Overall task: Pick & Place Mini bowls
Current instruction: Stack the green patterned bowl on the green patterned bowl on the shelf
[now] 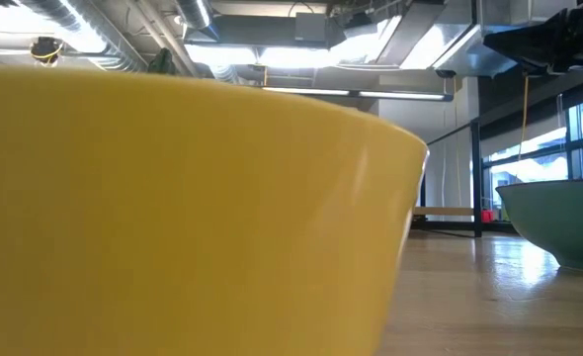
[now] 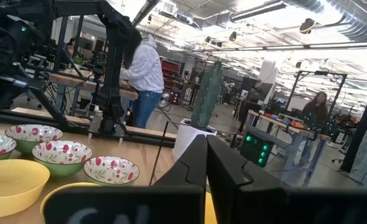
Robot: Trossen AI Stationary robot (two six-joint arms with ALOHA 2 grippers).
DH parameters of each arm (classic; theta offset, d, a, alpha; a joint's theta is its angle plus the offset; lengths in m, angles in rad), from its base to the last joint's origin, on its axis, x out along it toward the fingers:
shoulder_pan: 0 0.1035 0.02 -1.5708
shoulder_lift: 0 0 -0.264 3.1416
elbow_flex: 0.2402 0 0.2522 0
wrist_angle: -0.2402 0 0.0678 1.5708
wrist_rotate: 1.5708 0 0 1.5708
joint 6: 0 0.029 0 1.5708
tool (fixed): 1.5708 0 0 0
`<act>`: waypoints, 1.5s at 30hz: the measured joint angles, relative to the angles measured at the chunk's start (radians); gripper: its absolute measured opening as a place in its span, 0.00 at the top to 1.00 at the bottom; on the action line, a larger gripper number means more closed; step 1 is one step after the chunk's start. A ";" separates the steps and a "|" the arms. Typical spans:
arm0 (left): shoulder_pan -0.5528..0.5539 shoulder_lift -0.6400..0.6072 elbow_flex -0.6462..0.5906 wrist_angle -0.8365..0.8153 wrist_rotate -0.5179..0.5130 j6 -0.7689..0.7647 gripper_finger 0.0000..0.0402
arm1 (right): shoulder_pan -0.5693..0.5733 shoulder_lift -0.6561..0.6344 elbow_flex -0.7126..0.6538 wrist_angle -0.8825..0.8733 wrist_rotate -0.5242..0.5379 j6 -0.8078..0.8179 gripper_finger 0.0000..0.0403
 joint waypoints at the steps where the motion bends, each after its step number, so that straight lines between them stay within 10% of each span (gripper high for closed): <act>1: 0.000 0.000 0.000 -0.016 0.000 -0.009 0.39 | 0.000 0.000 0.000 0.000 0.000 0.000 0.98; 9: 0.044 0.000 0.000 -0.179 0.130 -0.088 0.35 | 0.000 0.000 0.000 -0.007 0.000 0.000 0.98; 22: 0.057 0.000 -0.001 -0.549 0.069 -0.070 0.48 | 0.000 0.000 0.000 -0.008 0.000 0.001 0.98; 31: 0.099 0.000 -0.002 -0.546 0.069 0.126 0.97 | 0.000 0.000 0.000 -0.024 0.000 0.004 0.98; 45: 0.121 -0.036 -0.002 -0.590 -0.137 0.124 0.88 | 0.000 0.000 0.000 -0.041 0.000 0.004 0.98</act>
